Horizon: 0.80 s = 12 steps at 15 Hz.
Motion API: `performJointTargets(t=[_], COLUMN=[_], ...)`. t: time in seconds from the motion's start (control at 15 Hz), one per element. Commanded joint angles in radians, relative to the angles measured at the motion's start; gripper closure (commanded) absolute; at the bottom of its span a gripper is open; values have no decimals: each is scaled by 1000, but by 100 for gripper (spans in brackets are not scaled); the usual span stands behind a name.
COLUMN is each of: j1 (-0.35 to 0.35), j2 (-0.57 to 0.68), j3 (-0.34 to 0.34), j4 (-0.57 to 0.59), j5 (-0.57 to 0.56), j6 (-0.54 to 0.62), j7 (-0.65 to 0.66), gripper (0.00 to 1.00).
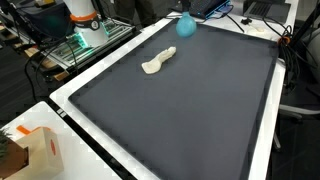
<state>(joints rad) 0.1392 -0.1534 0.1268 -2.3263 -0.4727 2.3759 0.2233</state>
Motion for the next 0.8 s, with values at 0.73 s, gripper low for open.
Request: performJointTargets(t=[0.73], j1=[61], j2=[-134], j3=[-203], j4=[-160], j5=[963], j6=[37], j7=[-705], gripper=[75])
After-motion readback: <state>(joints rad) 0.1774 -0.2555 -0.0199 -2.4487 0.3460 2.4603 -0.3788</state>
